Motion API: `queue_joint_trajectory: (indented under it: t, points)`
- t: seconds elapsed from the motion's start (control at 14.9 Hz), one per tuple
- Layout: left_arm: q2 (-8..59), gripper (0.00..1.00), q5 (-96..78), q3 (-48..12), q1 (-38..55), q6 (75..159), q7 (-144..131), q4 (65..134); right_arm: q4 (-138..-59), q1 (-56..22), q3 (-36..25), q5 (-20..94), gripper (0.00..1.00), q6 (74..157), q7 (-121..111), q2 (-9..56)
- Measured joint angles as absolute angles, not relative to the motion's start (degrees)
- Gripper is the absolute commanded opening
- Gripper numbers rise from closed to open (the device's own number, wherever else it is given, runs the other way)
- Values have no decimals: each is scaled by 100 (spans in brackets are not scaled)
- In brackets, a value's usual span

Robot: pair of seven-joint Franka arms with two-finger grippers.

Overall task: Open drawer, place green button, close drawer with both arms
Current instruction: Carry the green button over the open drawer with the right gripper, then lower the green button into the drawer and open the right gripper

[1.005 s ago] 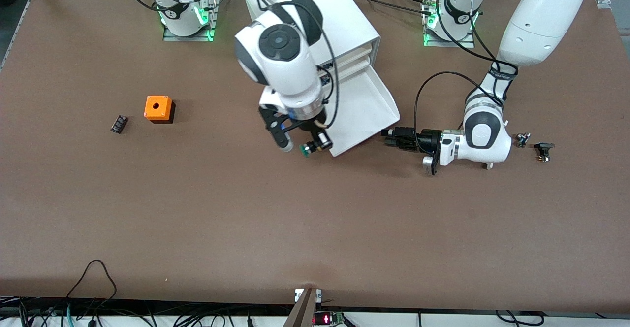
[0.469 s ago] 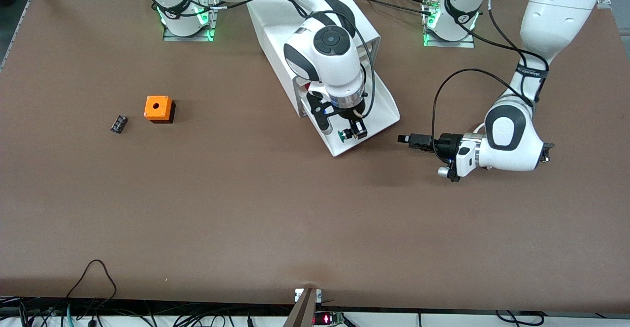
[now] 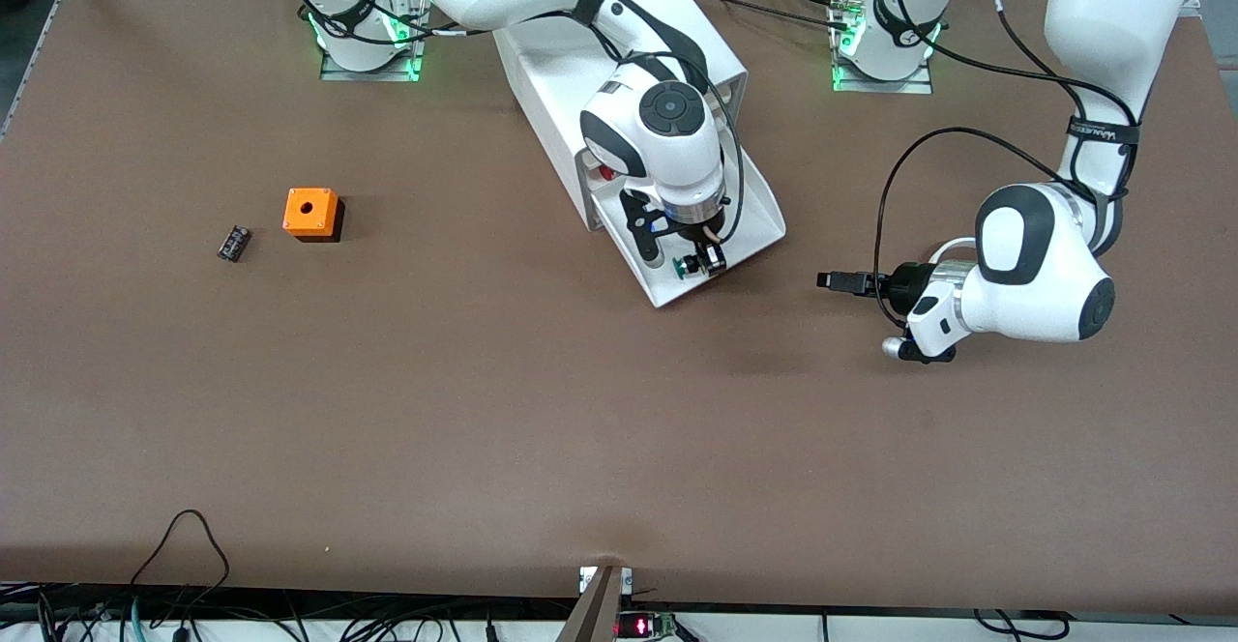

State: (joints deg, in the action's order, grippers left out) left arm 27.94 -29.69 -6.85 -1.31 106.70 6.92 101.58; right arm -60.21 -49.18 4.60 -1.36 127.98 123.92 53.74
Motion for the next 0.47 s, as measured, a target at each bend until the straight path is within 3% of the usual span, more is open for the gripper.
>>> queue_joint_trajectory:
  t: [0.13,0.2,0.27,0.33,0.47]
  points:
    - [2759,100,-2667,-701,-114,10670,404,10113,-6020,-4972,401,-136,5,12812,12438,5408]
    - [2737,100,-2468,-705,-109,10670,290,10104,-6020,-4997,373,-137,26,12831,12456,5430]
    - [2719,100,-2297,-706,-109,10670,202,10097,-6020,-5016,354,-141,86,12865,12466,5457]
    - [2701,100,-2176,-706,-110,10670,121,10097,-6020,-5030,341,-148,100,12911,12476,5478]
    - [2666,100,-2078,-706,-110,10670,44,10094,-6015,-5048,315,-227,100,12956,12485,5488]
